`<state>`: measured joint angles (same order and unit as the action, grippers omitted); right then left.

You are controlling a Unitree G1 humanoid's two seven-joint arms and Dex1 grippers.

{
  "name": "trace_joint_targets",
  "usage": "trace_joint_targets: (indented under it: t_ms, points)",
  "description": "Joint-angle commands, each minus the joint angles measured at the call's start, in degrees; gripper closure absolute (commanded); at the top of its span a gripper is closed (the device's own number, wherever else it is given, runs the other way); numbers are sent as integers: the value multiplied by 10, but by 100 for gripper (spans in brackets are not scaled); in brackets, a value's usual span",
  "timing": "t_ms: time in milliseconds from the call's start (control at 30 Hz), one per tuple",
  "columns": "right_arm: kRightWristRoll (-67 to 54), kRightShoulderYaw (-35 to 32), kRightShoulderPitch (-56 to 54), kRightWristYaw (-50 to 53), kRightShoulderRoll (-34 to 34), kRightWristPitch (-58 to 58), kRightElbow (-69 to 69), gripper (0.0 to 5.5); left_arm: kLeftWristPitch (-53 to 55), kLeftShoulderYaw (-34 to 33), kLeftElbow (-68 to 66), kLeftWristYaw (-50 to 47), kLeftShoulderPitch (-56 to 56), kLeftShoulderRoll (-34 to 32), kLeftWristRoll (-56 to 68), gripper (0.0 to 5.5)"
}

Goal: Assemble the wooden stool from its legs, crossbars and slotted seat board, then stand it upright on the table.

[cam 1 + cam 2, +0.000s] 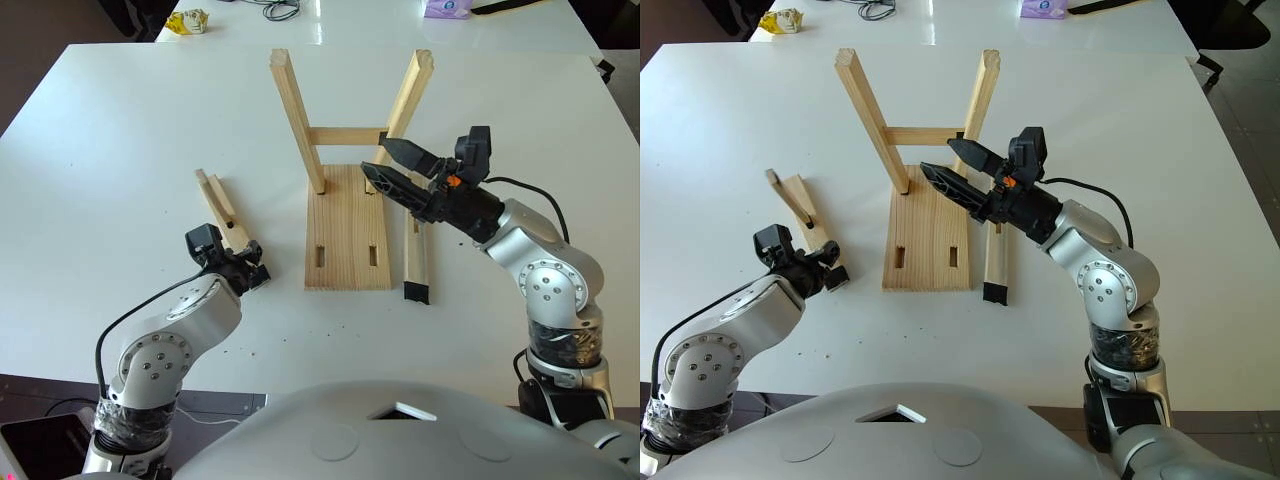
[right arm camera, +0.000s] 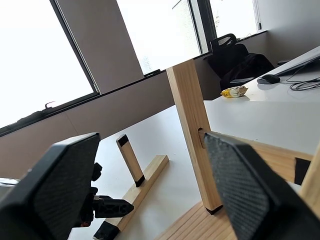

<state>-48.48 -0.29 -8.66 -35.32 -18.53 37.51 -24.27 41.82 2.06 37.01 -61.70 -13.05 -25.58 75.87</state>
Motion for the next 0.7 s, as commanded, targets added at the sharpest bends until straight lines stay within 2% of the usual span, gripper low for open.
trace_joint_targets:
  t_ms: [33, 400, 567, 700]
  points:
    - [-6, -2, -9, 0, -4, 7, 1, 170, 11, -2, -5, 2, 5, 22, -16, 193]
    - [-4, 9, -14, 5, 12, 4, 6, 170, 43, -11, -41, 4, 21, 68, -35, 193]
    - [0, 9, -7, 16, 28, -5, 0, 170, 88, -23, -54, -18, 24, 60, -35, 193]
    - [4, 13, 10, 35, 50, -17, -13, 170, 144, -33, -67, -11, 40, 32, -18, 239]
